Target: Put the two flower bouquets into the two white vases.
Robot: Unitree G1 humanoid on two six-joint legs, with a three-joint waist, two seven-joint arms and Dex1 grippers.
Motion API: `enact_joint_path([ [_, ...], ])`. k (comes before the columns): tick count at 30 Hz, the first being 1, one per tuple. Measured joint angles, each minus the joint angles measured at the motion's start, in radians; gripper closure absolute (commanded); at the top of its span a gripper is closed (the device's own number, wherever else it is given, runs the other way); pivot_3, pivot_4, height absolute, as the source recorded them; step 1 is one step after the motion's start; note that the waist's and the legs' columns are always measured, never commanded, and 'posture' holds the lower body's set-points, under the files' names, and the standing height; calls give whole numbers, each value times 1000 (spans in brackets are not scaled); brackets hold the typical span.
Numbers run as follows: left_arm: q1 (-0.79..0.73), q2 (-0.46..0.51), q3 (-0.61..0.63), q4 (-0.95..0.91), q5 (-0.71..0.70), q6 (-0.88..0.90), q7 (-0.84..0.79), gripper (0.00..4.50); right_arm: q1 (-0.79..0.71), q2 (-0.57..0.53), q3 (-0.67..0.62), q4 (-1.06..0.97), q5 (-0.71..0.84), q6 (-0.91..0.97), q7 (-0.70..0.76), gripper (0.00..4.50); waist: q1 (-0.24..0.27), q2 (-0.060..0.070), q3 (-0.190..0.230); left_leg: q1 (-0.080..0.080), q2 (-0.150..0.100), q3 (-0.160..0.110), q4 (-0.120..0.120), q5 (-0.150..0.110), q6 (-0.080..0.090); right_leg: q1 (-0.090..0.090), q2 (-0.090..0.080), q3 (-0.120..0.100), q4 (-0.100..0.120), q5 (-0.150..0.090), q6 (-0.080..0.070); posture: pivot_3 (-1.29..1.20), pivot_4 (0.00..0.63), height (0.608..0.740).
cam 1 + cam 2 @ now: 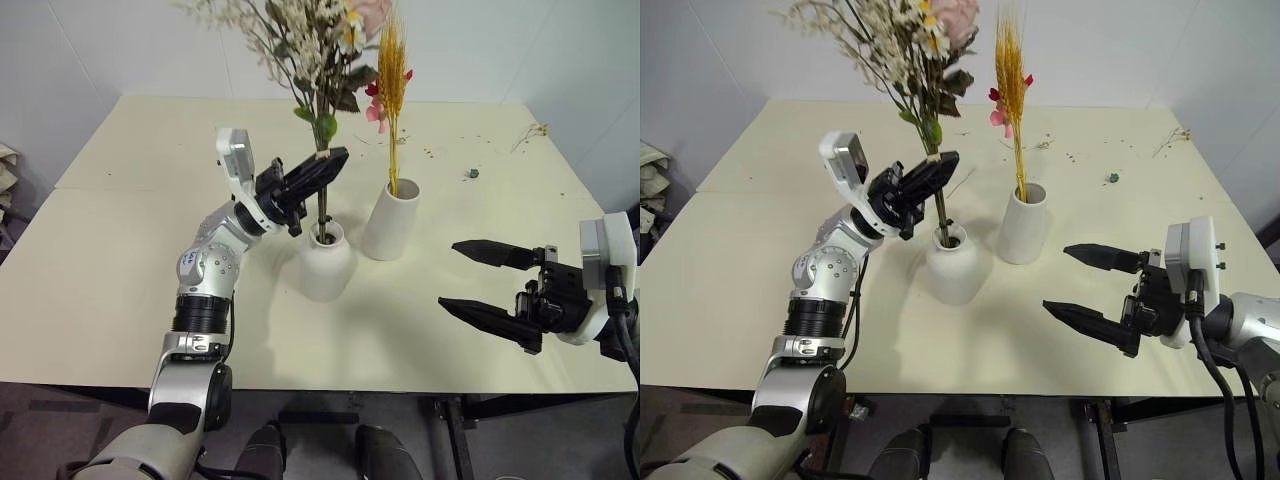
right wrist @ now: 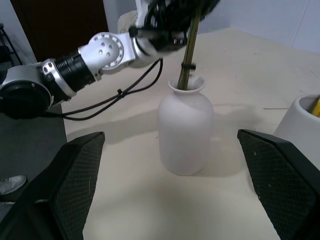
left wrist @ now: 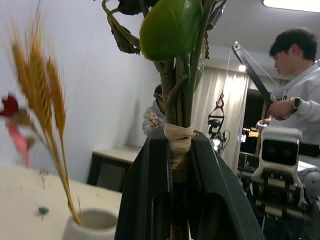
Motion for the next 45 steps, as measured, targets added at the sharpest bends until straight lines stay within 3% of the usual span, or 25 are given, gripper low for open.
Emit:
enact_joint_path([
  [18,26,8,-40,124,103,-75,-81,4444,-33,0,1,25,-20,-3,13,0,0,0,0,-1,0,0,0,0,0,0,0,0,-1,0,0,0,150,740],
  [32,38,142,-91,17,136,-16,-134,91,-50,-14,1,45,-29,-3,30,0,-1,0,0,0,0,0,-1,0,0,0,0,0,-1,0,0,0,150,740],
  [39,9,312,-116,9,269,-60,-128,41,-58,-39,1,77,-46,-4,61,0,-1,0,0,0,0,0,-1,0,0,0,0,0,-1,0,-1,0,150,740],
  [45,-45,401,-118,28,344,-101,-99,41,-74,-60,1,115,-69,-19,93,0,-1,0,0,-1,0,0,-3,0,0,0,0,0,-2,0,0,0,150,740],
])
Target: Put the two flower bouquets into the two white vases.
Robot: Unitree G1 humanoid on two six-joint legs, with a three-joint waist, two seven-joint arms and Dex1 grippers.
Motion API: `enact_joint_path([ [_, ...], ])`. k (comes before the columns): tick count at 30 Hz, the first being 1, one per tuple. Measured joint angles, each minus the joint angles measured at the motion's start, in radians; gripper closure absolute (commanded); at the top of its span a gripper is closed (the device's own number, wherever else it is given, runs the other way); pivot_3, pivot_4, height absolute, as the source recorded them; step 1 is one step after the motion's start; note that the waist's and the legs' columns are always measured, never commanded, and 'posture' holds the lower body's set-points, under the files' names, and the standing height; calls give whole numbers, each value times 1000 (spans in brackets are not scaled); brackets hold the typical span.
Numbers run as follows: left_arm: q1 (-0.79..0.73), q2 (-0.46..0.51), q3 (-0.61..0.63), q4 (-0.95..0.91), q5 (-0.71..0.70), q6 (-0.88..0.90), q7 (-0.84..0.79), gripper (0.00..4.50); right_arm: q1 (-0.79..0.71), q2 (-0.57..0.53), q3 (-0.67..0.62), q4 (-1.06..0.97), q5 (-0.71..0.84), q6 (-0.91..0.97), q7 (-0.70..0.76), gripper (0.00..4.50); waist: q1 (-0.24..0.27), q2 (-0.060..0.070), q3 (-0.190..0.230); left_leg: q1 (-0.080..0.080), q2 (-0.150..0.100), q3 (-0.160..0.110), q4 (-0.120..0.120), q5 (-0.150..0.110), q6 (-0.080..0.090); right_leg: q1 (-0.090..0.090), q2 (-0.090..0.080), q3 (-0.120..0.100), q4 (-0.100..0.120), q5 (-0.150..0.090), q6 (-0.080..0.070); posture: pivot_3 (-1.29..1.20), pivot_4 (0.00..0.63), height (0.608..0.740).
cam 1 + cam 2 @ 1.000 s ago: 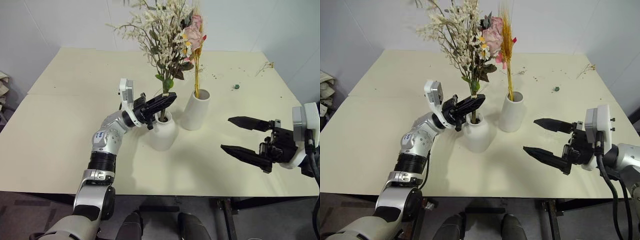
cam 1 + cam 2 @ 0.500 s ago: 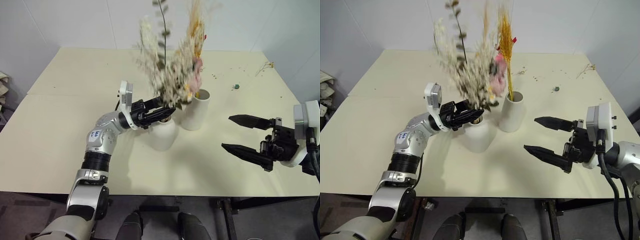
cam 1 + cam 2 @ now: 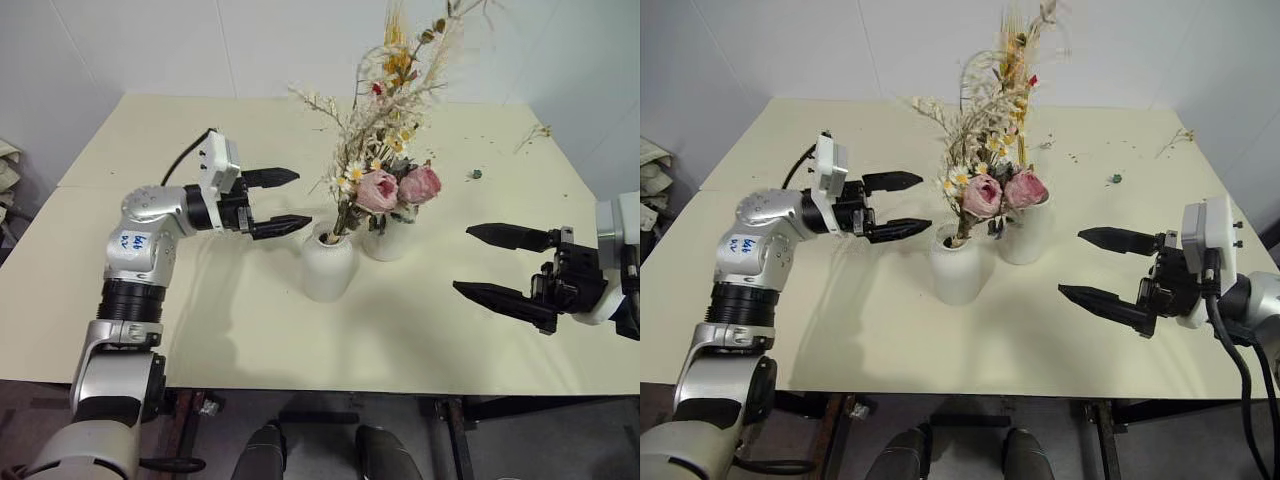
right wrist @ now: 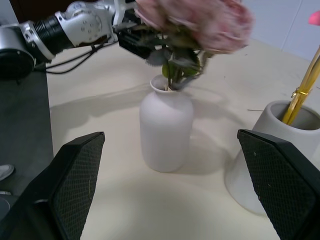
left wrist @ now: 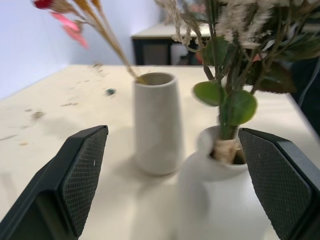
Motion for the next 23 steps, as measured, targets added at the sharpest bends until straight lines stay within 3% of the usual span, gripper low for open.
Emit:
enact_joint_path([
  [7,15,198,50,107,103,-67,70,41,28,-34,-36,84,-39,-4,52,0,-9,0,0,1,1,0,-4,0,0,-2,0,0,2,0,1,0,150,740],
  [12,94,291,99,133,81,-114,-53,41,48,-65,-95,126,-55,-15,103,0,-5,0,0,1,1,1,-4,-1,0,-2,0,0,2,0,0,0,150,740],
  [17,123,314,126,207,54,-148,-161,41,76,-82,-122,169,-85,-44,174,0,0,0,0,1,1,1,-3,0,-1,-2,0,-1,1,-2,-4,0,150,740],
  [19,124,299,157,208,1,-143,-208,41,82,-82,-122,170,-97,-68,208,0,0,0,0,0,1,1,-2,0,0,-1,0,-1,1,-7,-14,0,150,740],
  [23,146,297,164,215,-33,-127,-280,41,82,-100,-119,171,-130,-113,260,0,-4,0,0,1,1,2,-2,0,0,-2,0,0,4,-5,-11,0,150,740],
])
